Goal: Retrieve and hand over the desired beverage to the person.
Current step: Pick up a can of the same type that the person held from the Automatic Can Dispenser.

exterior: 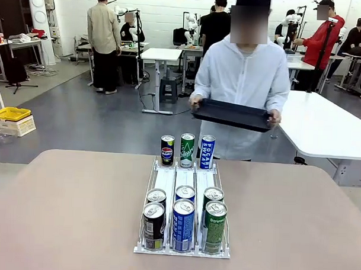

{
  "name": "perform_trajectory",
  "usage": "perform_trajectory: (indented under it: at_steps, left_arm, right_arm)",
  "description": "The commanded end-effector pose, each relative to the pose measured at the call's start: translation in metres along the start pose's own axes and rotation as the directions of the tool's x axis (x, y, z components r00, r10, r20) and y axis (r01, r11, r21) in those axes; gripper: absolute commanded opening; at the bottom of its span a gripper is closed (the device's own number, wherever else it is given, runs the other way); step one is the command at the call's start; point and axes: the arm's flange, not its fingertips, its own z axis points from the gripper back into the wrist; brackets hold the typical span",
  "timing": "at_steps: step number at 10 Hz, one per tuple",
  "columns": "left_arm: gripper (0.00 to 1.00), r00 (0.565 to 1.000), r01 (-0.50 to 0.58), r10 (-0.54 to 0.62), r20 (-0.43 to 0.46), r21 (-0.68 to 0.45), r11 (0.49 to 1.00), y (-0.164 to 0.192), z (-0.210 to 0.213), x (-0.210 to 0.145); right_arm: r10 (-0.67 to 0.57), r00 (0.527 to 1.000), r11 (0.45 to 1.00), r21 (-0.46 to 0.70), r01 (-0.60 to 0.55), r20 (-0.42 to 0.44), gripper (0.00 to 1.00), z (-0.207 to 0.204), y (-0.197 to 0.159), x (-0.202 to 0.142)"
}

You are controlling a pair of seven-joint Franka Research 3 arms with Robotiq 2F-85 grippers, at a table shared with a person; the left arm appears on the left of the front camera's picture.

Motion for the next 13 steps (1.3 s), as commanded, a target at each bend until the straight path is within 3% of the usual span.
perform_trajectory:
  at_steps: [1,13]
  left_arm:
    - [1.0,1.0,-0.009,0.01,0.005,-0.005,1.0,-0.0008,0.0014,0.0018]
    - [1.0,1.0,-0.009,0.01,0.005,-0.005,1.0,-0.0008,0.0014,0.0018]
  right_arm:
    - [0.001,1.0,1.0,0.011,-0.001,-0.005,1.0,-0.0029,0.0,-0.0001]
    - [0.001,1.0,1.0,0.011,-0.001,-0.005,1.0,-0.0029,0.0,-0.0001]
